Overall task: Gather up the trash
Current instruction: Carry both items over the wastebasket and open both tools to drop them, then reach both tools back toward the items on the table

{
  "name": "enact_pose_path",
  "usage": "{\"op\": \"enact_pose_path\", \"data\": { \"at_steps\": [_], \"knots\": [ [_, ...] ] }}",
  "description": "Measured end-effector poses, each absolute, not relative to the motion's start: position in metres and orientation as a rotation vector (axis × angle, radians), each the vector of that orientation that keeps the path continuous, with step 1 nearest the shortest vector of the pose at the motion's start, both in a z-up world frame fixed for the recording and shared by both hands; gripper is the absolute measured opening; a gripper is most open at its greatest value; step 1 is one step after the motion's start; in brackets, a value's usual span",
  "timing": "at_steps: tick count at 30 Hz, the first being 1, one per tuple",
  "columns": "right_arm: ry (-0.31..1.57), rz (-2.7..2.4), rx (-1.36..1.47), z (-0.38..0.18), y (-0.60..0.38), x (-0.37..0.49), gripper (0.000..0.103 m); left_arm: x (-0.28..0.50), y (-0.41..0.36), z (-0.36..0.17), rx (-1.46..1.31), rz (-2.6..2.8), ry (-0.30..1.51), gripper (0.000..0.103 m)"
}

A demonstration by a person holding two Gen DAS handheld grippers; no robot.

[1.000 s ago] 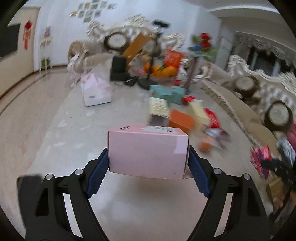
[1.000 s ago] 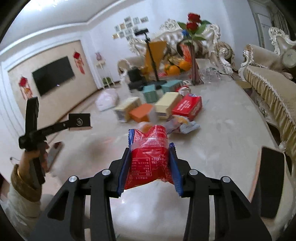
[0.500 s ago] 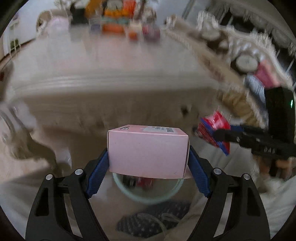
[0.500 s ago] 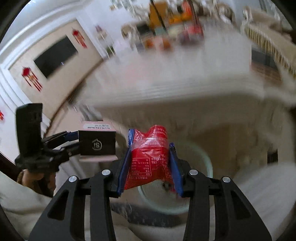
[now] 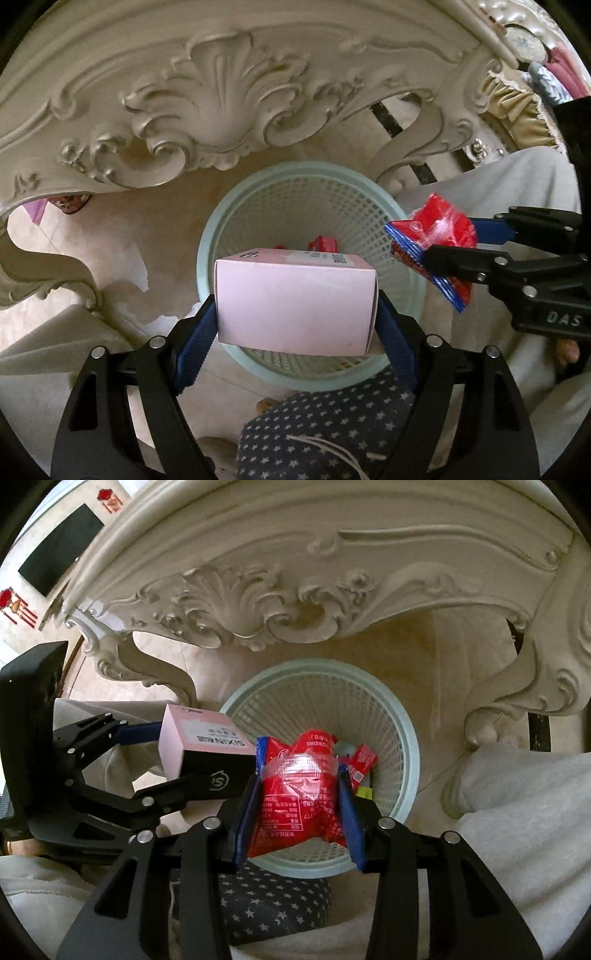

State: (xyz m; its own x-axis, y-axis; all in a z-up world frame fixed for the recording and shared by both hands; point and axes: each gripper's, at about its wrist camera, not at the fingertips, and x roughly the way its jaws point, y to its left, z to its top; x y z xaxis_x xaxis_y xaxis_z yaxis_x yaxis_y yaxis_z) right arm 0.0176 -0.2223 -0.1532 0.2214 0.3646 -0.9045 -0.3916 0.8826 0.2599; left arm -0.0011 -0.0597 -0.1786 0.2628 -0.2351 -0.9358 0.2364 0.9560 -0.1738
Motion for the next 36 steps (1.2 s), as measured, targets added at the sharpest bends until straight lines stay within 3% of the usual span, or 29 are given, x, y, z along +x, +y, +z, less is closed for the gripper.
{"op": "enact_pose_path", "data": {
  "at_steps": [3, 4, 5, 11, 17, 20, 27, 30, 32, 36],
  "knots": [
    [1.232, 0.515, -0.035, -0.153, -0.223, 0.016, 0.043, 0.001, -0.062, -0.182, 0.006, -0.298, 1.278, 0.081],
    [1.235, 0.513, -0.035, -0.154, -0.224, 0.016, 0.052, 0.001, -0.062, -0.184, 0.02, -0.286, 1.28, 0.081],
    [1.237, 0.505, -0.036, -0.154, -0.225, 0.016, 0.055, 0.002, -0.062, -0.185, 0.03, -0.276, 1.283, 0.081],
    [1.267, 0.466, 0.003, -0.161, -0.233, 0.025, 0.055, 0.004, -0.058, -0.187, 0.03, -0.26, 1.247, 0.09],
    [1.256, 0.463, 0.004, -0.152, -0.233, 0.022, 0.055, -0.003, -0.056, -0.179, 0.044, -0.279, 1.232, 0.091],
    [1.2, 0.496, 0.022, -0.124, -0.237, 0.018, 0.055, -0.013, -0.052, -0.154, 0.031, -0.317, 1.184, 0.091],
    [0.838, 0.492, 0.067, -0.011, -0.258, 0.058, 0.055, 0.001, -0.002, -0.021, -0.014, -0.292, 0.878, 0.091],
    [0.721, 0.456, 0.024, 0.019, -0.256, 0.092, 0.056, 0.029, 0.021, 0.022, 0.012, -0.196, 0.747, 0.091],
    [0.667, 0.455, 0.028, 0.032, -0.252, 0.119, 0.066, 0.053, 0.035, 0.04, 0.019, -0.127, 0.679, 0.091],
    [0.632, 0.473, 0.028, 0.043, -0.234, 0.176, 0.066, 0.131, 0.057, 0.055, -0.03, -0.078, 0.655, 0.091]
  ]
}}
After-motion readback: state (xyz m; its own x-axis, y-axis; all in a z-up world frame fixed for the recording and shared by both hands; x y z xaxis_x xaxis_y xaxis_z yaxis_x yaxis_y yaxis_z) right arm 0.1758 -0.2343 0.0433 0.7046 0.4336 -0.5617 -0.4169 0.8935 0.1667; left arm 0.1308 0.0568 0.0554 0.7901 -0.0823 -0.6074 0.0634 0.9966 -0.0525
